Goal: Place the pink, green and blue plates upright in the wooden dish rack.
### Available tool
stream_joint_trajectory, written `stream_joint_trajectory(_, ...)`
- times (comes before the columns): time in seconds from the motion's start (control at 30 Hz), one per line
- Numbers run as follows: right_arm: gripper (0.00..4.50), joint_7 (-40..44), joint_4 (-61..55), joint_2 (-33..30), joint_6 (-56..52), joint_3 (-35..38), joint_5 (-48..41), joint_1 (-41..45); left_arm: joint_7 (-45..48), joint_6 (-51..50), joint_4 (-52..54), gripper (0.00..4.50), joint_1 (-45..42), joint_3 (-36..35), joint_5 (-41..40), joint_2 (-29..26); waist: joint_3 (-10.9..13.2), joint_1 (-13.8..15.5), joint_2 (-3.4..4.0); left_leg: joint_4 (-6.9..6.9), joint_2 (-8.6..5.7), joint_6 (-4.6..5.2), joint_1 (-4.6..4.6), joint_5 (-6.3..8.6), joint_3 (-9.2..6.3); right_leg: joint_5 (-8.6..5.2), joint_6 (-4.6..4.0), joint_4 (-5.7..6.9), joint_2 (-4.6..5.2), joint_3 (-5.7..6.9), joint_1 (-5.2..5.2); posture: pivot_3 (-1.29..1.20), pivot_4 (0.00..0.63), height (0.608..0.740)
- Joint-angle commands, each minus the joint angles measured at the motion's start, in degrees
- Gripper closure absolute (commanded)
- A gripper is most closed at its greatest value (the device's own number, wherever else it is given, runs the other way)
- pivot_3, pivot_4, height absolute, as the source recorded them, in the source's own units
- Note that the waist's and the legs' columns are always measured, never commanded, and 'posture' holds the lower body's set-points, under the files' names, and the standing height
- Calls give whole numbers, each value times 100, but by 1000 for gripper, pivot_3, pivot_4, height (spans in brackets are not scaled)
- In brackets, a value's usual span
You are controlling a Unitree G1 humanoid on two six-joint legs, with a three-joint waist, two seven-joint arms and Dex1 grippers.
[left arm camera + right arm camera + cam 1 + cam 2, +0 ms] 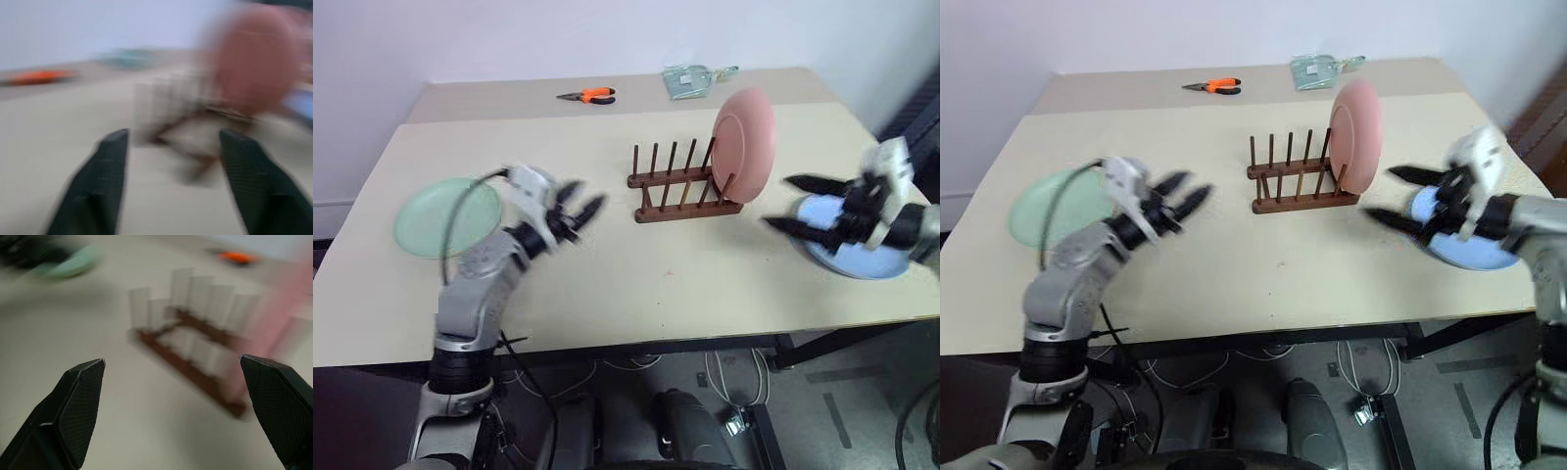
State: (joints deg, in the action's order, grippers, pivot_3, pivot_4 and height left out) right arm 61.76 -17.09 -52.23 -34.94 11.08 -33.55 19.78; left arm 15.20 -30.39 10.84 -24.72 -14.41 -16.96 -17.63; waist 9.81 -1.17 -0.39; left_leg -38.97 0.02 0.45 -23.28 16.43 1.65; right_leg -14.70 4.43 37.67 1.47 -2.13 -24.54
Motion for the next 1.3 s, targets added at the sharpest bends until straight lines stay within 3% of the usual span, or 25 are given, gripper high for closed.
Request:
stream_joint_trajectory(0.03,0,-282,-635,292,17,-652,159,195,-1564,-366,-226,635,-89,-904,644,-165,1,34,-15,-7,-2,0,-1,0,-1,0,0,3,3,3,2,0,150,740)
stream_joint_trajectory(0.13,0,-490,-571,697,165,-1327,550,498,-2417,-796,-233,635,4,-1468,868,-138,2,49,-39,-13,-11,0,-7,0,-1,2,5,-4,16,7,4,0,150,740)
stream_joint_trajectory(0.23,0,-533,-396,965,276,-1650,732,687,-2495,-1142,21,635,178,-1560,757,-40,-1,162,-50,-18,-23,2,-22,2,-8,8,15,-22,40,22,4,0,150,740)
stream_joint_trajectory(0.4,0,-447,-260,1070,483,-1890,960,721,-2710,-1799,337,635,349,-1769,598,232,-5,229,-57,-17,-34,2,-23,4,-21,10,15,-42,86,80,21,0,150,740)
stream_joint_trajectory(0.63,0,-553,-468,1139,459,-1911,979,511,-2600,-2682,-158,635,0,-2306,-139,583,-6,181,-58,-7,-35,-1,-23,4,-21,10,13,-41,95,99,15,0,150,740)
stream_joint_trajectory(0.73,0,-645,-545,1121,508,-1922,1083,346,-2773,-2715,-440,1467,-268,-2667,-370,733,-7,195,-58,-7,-35,-2,-23,3,-21,10,13,-41,97,101,17,0,150,740)
stream_joint_trajectory(0.93,0,-826,-551,1169,610,-1881,1249,237,-3049,-2595,-574,4419,-509,-2951,-574,853,-9,194,-59,-8,-40,0,-22,4,-18,11,13,-42,103,104,18,0,150,740)
stream_joint_trajectory(1.13,0,-1106,-138,1362,627,-1823,1422,728,-2212,-2124,-152,4471,-572,-2055,-799,634,-11,193,-57,-5,-41,-3,-20,3,-17,11,13,-41,104,105,17,0,150,740)
stream_joint_trajectory(1.3,0,-1492,268,1481,1855,-2365,2675,1443,-1781,-2198,576,4471,-984,-1107,-1104,764,-10,189,-59,-7,-47,-3,-25,3,-17,12,11,-47,113,110,18,0,150,740)
